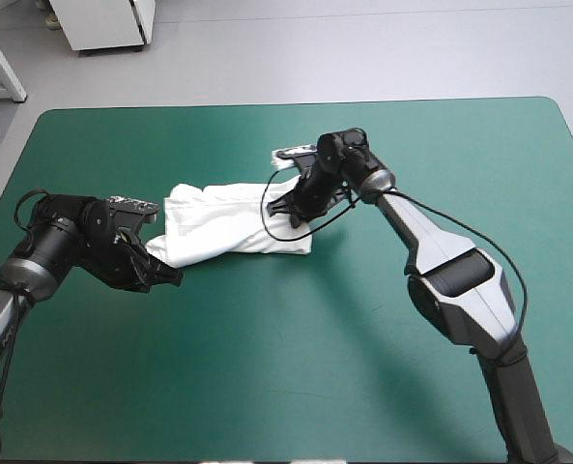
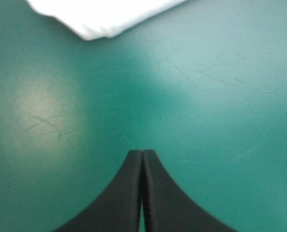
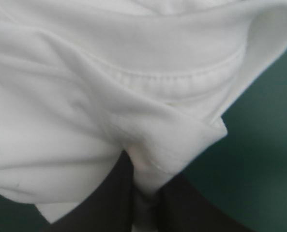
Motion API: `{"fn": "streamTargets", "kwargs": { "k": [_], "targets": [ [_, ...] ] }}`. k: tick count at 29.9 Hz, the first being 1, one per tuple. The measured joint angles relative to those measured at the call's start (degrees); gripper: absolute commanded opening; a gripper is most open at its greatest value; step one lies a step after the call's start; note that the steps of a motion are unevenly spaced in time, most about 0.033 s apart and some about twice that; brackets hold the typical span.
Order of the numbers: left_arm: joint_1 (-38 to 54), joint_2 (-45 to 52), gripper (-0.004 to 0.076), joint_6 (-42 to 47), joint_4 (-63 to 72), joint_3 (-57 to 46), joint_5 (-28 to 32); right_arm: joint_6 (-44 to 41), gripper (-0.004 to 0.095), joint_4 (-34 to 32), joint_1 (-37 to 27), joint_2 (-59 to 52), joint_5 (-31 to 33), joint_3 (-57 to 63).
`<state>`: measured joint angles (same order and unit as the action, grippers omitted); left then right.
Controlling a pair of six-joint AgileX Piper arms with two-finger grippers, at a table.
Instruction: Fold the cloth
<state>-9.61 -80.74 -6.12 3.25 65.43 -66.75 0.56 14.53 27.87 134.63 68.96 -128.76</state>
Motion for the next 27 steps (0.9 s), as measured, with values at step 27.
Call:
{"fn": "streamTargets", "kwargs": {
  "k": [27],
  "targets": [
    [0.0,0.1,-0.0009,-1.2,1.0,0.0,2.5,1.1,0.0028,-12.0,-46.4,-27.1,0.7,39.5]
  ]
}}
